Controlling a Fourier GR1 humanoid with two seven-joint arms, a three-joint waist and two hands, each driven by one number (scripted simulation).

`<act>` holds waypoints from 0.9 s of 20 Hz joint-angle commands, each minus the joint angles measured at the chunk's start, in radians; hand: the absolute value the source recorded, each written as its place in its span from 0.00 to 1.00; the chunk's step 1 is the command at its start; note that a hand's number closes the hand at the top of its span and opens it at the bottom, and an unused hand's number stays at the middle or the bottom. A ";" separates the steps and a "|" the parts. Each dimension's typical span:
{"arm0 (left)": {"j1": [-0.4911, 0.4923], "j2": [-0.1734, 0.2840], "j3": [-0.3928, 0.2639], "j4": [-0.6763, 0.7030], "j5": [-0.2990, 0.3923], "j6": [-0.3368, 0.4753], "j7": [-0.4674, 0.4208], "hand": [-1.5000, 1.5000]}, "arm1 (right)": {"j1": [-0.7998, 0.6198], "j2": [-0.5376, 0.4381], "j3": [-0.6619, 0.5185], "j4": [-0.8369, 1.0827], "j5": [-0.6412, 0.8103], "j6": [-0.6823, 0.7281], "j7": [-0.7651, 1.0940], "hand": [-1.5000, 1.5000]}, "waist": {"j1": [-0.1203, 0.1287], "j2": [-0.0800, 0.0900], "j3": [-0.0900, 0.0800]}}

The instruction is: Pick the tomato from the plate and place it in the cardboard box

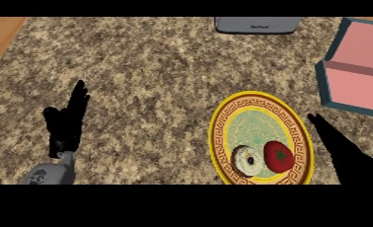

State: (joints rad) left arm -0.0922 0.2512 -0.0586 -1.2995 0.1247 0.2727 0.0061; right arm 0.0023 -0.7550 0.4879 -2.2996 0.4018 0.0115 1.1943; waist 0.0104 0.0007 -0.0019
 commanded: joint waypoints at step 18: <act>-0.037 -0.038 0.006 0.012 -0.038 0.023 0.015 0.50 | -0.155 0.259 0.027 0.246 0.115 0.167 0.251 0.00 | -0.007 0.000 0.000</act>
State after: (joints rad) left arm -0.1046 0.2264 -0.0513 -1.3033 0.1010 0.2809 0.0203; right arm -0.1019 -0.5442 0.5114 -2.0801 0.5082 0.0982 1.2191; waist 0.0058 0.0005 -0.0014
